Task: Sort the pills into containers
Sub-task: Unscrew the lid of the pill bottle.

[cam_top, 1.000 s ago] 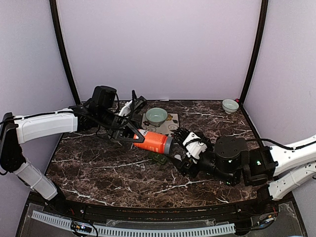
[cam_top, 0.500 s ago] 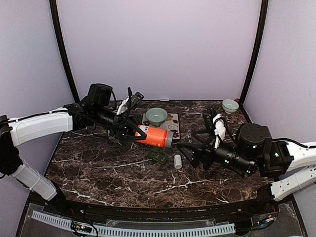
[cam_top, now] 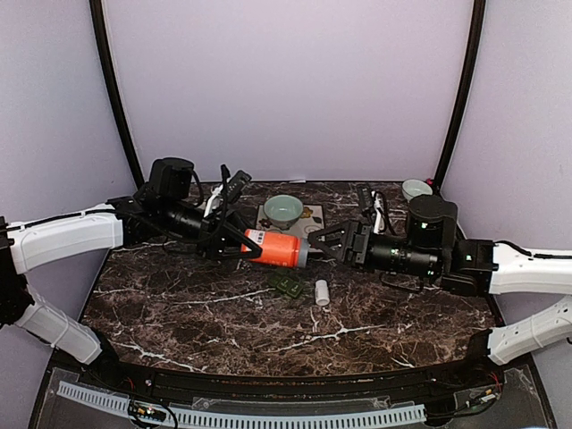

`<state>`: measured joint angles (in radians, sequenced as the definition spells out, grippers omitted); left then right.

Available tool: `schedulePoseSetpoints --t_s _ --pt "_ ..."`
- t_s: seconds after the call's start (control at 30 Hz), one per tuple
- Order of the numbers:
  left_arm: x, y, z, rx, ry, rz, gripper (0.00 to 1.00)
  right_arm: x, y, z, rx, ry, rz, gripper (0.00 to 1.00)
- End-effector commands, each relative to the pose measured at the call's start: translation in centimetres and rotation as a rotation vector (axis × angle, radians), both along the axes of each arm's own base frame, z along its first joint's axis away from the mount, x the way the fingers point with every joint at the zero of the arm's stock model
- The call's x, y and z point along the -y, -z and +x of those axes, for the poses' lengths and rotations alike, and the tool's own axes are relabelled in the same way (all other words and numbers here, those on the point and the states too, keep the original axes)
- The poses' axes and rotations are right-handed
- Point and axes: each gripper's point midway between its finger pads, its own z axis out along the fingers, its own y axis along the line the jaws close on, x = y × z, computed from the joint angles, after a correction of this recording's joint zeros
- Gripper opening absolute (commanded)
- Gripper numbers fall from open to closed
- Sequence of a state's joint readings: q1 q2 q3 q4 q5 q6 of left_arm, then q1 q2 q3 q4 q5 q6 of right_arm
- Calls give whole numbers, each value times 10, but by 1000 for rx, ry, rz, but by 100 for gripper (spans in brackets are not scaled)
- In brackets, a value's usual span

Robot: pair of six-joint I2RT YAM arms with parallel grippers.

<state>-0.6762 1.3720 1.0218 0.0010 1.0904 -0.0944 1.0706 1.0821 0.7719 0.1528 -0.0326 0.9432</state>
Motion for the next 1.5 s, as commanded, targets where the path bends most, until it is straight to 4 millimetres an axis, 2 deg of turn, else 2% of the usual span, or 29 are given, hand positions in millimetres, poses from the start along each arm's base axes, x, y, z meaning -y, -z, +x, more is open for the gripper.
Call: schedulePoseSetpoints --t_s 0.0,0.23,0.5,1.07,1.17,1.33,1.47 --pt "-6 -20 -3 125 -8 -61 0 -19 -34 -13 -88 -123 166 69" --pt "-6 -16 -3 138 -7 -57 0 -23 -33 -13 -116 -157 190 68" --pt "-5 -18 -3 143 0 -67 0 -27 -22 -10 -149 -176 182 68" --pt "-4 -16 -4 133 16 -70 0 -37 -22 -9 -156 -224 207 65" --pt "-4 -15 -4 127 20 -68 0 -37 -24 -10 -151 -229 213 57" --pt "-3 -15 -3 116 22 -69 0 -36 -23 -12 -125 -248 199 22" --pt "-1 -20 -5 73 50 -80 0 -37 -16 -12 -34 -268 120 8"
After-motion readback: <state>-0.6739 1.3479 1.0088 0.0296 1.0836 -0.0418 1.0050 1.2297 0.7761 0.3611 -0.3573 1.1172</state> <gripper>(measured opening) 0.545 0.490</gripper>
